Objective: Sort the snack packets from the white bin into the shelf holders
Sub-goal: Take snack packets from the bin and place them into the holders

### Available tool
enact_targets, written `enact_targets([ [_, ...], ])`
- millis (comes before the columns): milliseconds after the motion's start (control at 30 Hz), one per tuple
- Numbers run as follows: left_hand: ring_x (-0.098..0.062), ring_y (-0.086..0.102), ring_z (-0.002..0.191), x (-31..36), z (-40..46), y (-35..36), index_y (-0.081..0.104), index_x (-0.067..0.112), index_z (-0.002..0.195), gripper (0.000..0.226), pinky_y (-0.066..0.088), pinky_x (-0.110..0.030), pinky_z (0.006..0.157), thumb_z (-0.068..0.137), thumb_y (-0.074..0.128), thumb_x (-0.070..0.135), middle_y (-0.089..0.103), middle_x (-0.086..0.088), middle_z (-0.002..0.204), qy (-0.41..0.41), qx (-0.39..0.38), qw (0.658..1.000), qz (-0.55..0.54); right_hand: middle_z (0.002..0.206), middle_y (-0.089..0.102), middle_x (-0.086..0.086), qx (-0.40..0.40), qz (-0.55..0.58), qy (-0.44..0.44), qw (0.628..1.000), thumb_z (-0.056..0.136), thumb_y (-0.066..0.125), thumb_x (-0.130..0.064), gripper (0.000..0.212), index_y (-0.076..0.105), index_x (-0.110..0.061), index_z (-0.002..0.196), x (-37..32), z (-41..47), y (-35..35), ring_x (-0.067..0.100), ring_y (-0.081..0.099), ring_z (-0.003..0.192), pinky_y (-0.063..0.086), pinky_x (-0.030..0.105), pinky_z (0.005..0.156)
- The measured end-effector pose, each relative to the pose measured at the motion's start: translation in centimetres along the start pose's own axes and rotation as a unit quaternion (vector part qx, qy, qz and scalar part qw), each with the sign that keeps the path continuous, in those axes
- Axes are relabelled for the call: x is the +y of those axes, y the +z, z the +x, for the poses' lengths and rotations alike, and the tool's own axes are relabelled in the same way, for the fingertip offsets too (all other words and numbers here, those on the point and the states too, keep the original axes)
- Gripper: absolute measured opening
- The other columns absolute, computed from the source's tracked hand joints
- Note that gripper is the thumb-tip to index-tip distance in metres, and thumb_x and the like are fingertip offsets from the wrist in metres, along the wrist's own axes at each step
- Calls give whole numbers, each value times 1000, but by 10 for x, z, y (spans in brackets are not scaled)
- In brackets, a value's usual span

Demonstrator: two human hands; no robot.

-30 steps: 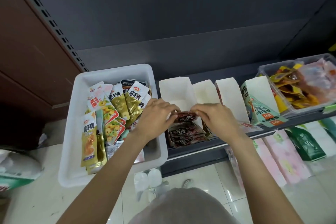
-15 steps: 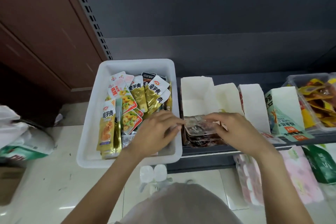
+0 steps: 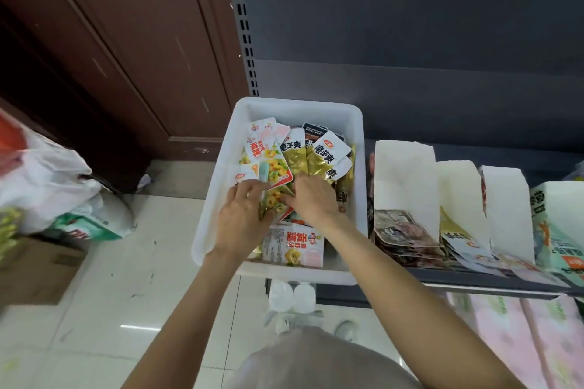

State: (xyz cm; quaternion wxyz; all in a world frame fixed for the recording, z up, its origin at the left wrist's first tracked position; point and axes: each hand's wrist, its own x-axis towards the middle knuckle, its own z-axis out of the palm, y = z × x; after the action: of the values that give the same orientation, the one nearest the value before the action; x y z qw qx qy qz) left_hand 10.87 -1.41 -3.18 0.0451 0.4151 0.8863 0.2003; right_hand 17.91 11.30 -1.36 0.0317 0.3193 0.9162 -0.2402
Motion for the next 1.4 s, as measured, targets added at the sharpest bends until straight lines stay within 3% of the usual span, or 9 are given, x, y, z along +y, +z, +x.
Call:
enact_targets([
  [300, -17, 58, 105, -1, 10, -11, 63, 22, 113, 27, 47, -30, 81, 92, 54, 38, 63, 3, 115, -49, 9, 993, -107, 97, 61, 3, 103, 248, 106, 957, 96, 51, -14, 4, 51, -10, 95, 31, -34, -57, 10, 64, 63, 50, 21, 46],
  [367, -7, 63, 92, 15, 13, -23, 63, 26, 103, 23, 52, -28, 80, 92, 53, 44, 68, 7, 105, -138, 7, 945, -297, 99, 64, 7, 175, 338, 106, 919, 95, 54, -13, 9, 48, -16, 90, 37, -54, -66, 13, 67, 70, 56, 28, 50],
  [433, -7, 67, 91, 39, 15, -34, 63, 25, 102, 24, 54, -29, 83, 90, 56, 44, 70, 7, 102, -200, -54, 847, -489, 100, 67, 7, 184, 465, 111, 859, 94, 57, -11, 15, 46, -19, 85, 36, -69, -71, 17, 70, 80, 56, 26, 53],
  [567, -10, 68, 96, 76, 18, -40, 62, 24, 108, 19, 55, -23, 79, 90, 60, 30, 70, 3, 107, -174, -134, 751, -622, 99, 69, 10, 127, 599, 128, 780, 93, 56, -8, 12, 46, -11, 86, 32, -87, -64, 16, 72, 80, 55, 22, 56],
  [667, -6, 67, 94, 88, 23, -37, 64, 29, 100, 20, 54, -21, 76, 87, 65, 15, 71, 11, 100, -129, -111, 775, -608, 107, 66, 13, 102, 582, 147, 793, 92, 59, -12, 14, 49, -13, 101, 37, -96, -58, 14, 70, 80, 56, 22, 60],
  [800, 7, 63, 83, 102, 31, -33, 61, 33, 96, 25, 51, -14, 74, 83, 70, 13, 65, 26, 90, 19, -97, 882, -461, 130, 47, -7, 243, 415, 129, 867, 83, 70, -27, 78, 18, -40, 140, 61, -114, -73, 6, 57, 106, 51, 21, 82],
  [900, 5, 62, 84, 127, 36, -31, 68, 31, 99, 24, 53, -20, 75, 82, 70, 14, 65, 28, 89, 171, -134, 900, -377, 144, 35, -11, 309, 309, 55, 898, 80, 75, -20, 93, 9, -50, 139, 84, -138, -103, 1, 40, 127, 38, 9, 96],
  [1067, -2, 64, 81, 204, 39, -13, 71, 31, 101, 22, 53, -27, 70, 82, 64, 24, 70, 17, 97, 387, -129, 876, -259, 94, 69, -10, 341, 87, 34, 935, 86, 67, -28, 22, 66, -20, 106, 140, -188, -141, 10, 67, 83, 49, 23, 72],
  [1400, -6, 63, 85, 312, 48, 93, 73, 27, 92, 11, 53, -35, 74, 87, 65, 21, 71, 16, 92, 399, -130, 886, -199, 79, 74, 6, 474, -27, 168, 864, 85, 69, -13, 11, 73, -13, 95, 267, -231, -137, 28, 67, 57, 51, 32, 57],
])
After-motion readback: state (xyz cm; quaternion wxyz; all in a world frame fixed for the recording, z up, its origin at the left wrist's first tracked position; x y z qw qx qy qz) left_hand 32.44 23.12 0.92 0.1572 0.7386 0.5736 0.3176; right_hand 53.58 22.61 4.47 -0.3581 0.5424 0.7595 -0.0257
